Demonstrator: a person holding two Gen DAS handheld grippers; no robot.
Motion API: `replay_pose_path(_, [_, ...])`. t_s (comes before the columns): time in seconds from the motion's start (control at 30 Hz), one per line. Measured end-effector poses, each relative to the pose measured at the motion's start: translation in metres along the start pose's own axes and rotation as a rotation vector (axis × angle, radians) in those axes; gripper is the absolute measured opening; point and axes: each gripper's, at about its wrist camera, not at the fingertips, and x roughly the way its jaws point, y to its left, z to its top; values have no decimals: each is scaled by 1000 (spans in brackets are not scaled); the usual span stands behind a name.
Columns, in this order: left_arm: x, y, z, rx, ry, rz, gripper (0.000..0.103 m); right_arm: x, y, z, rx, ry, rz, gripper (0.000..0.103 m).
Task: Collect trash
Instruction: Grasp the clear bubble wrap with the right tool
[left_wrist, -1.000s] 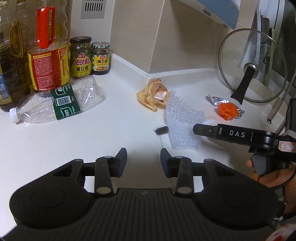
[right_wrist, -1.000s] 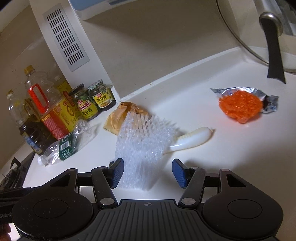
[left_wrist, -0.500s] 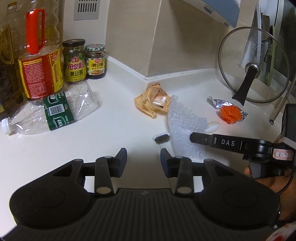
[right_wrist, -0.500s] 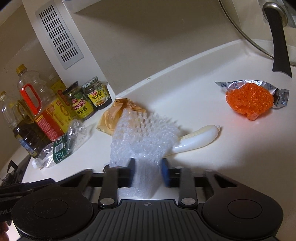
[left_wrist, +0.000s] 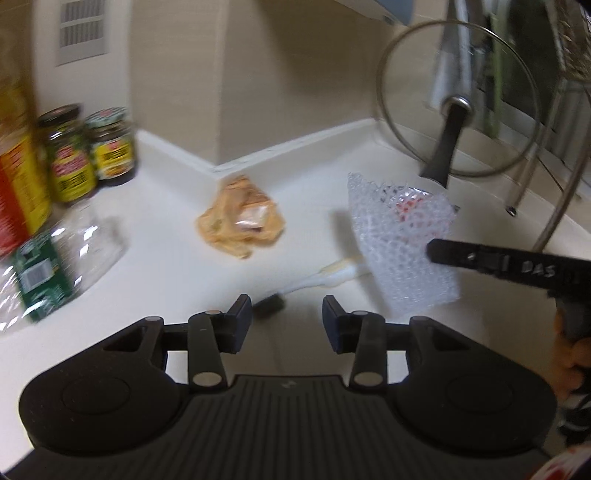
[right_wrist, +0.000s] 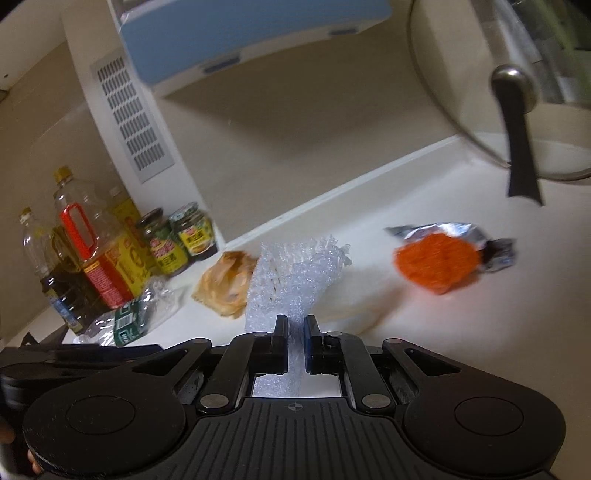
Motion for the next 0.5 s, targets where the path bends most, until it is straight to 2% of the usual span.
replay_pose_path(0.27, [42,-25,13,167,29,-56,43,-27,-28,1,39,-29,-72,8])
replay_pose_path(0.5, [69,-30,20,237,80,-72,43,-39,-45,0,68,-34,-102,8])
